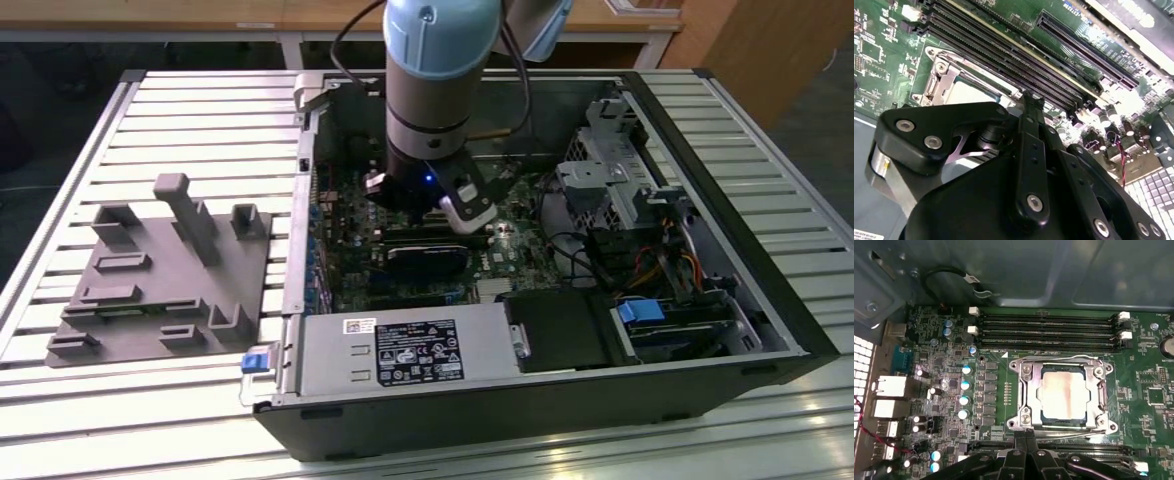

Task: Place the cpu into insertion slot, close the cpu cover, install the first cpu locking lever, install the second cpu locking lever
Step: 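Install the second cpu locking lever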

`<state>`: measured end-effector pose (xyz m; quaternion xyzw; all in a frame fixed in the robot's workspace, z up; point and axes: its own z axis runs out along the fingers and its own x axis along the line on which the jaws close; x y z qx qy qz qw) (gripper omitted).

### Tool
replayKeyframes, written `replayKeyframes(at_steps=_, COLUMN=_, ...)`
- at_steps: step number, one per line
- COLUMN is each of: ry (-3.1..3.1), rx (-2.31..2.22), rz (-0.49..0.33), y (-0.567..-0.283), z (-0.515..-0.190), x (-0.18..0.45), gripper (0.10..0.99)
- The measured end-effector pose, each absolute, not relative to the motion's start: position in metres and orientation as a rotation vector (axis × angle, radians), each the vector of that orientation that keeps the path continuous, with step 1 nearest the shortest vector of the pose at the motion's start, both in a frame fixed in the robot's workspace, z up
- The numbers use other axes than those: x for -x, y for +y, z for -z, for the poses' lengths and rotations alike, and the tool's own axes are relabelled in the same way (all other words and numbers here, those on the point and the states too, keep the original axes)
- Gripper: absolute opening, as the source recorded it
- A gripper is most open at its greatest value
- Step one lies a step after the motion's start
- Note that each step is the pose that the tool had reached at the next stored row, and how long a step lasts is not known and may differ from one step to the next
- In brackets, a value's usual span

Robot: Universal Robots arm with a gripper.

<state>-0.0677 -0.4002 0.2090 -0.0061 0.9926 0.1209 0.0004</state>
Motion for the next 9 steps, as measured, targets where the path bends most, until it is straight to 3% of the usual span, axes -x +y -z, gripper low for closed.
replayKeyframes(at_steps=9, ry=3.113, rx=0.019, rz=-0.415, y=-0.4006, z=-0.1994, x=0.0696, gripper=0.11)
